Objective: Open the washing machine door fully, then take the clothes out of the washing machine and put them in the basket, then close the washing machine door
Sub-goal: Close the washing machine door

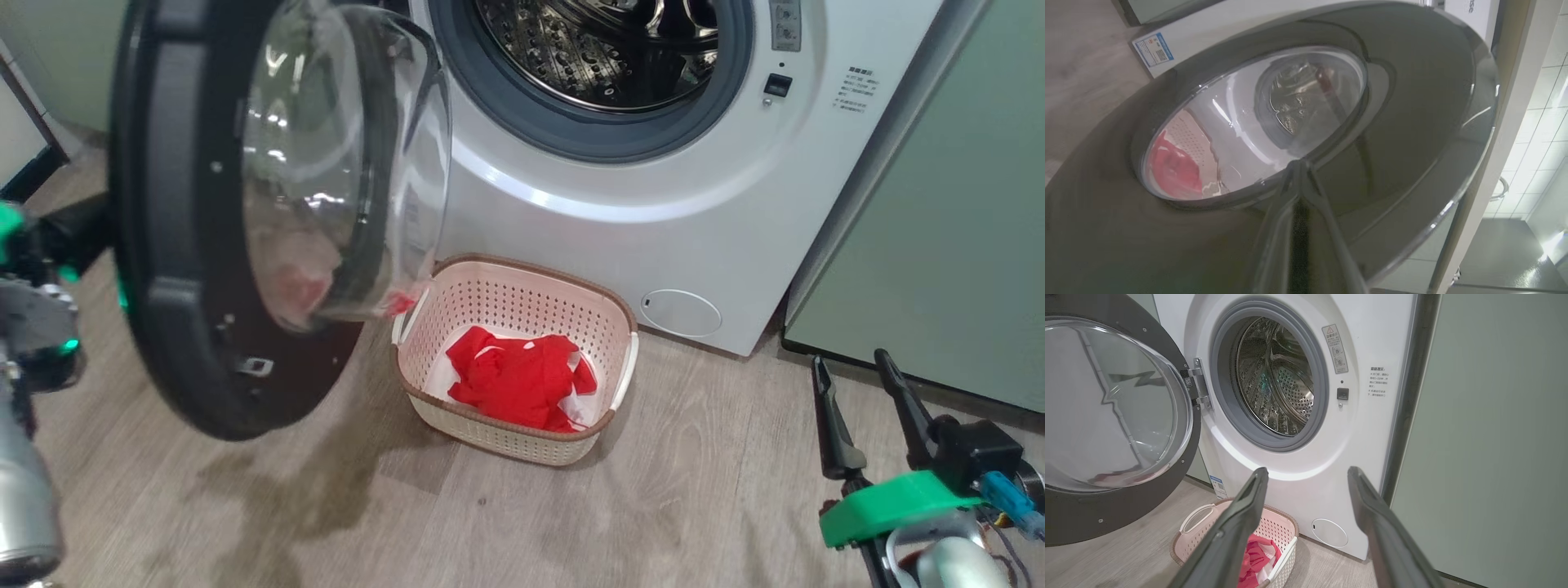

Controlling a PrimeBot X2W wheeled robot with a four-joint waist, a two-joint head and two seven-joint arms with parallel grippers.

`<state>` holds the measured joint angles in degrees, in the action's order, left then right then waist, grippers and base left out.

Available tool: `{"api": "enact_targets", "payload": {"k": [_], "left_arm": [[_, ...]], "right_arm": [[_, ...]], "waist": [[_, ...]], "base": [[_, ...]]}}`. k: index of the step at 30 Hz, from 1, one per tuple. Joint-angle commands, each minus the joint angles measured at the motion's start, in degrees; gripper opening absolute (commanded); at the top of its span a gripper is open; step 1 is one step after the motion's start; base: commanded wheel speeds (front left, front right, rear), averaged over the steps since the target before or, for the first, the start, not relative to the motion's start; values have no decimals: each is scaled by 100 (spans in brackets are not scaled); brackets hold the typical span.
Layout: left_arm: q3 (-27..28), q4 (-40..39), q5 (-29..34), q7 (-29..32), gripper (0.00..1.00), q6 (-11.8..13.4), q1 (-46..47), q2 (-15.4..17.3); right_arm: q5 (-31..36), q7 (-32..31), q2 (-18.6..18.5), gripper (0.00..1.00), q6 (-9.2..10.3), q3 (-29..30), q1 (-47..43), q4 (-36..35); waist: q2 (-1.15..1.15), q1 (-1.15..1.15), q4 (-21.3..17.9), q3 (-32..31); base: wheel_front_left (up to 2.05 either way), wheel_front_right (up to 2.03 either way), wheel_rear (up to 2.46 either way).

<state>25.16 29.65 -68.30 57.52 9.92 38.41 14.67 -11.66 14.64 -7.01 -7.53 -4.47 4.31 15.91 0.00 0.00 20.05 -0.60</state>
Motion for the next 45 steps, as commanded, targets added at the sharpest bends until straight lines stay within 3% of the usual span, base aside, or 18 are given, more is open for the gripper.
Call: {"api": "enact_targets", "payload": {"k": [1, 11, 20, 32, 45], "left_arm": [[28, -285, -77, 126, 0, -71, 129, 101], [-358, -287, -217, 118, 0, -412, 97, -719], [-535, 235, -294, -270, 0, -896, 260, -1032], [-1005, 1247, -457, -1034, 0, -1521, 704, -1173], [-1554, 1885, -878, -1693, 0, -1720, 1006, -1178]], "right_arm": [[6, 36, -26, 100, 4, -89, 54, -148], [1, 36, -10, 100, 4, -95, 36, -162], [-11, 36, -8, 100, 4, -93, 49, -152], [-3, 36, 1, 100, 4, -159, 53, -130], [4, 36, -44, 100, 4, -136, 25, -143]], "waist": [[0, 0, -5, -10], [0, 0, -95, -2], [0, 0, -397, 19], [0, 0, -1273, 48], [0, 0, -2349, 153]], "base": [[0, 0, 0], [0, 0, 0], [0, 0, 0], [0, 0, 0], [0, 0, 0]]}}
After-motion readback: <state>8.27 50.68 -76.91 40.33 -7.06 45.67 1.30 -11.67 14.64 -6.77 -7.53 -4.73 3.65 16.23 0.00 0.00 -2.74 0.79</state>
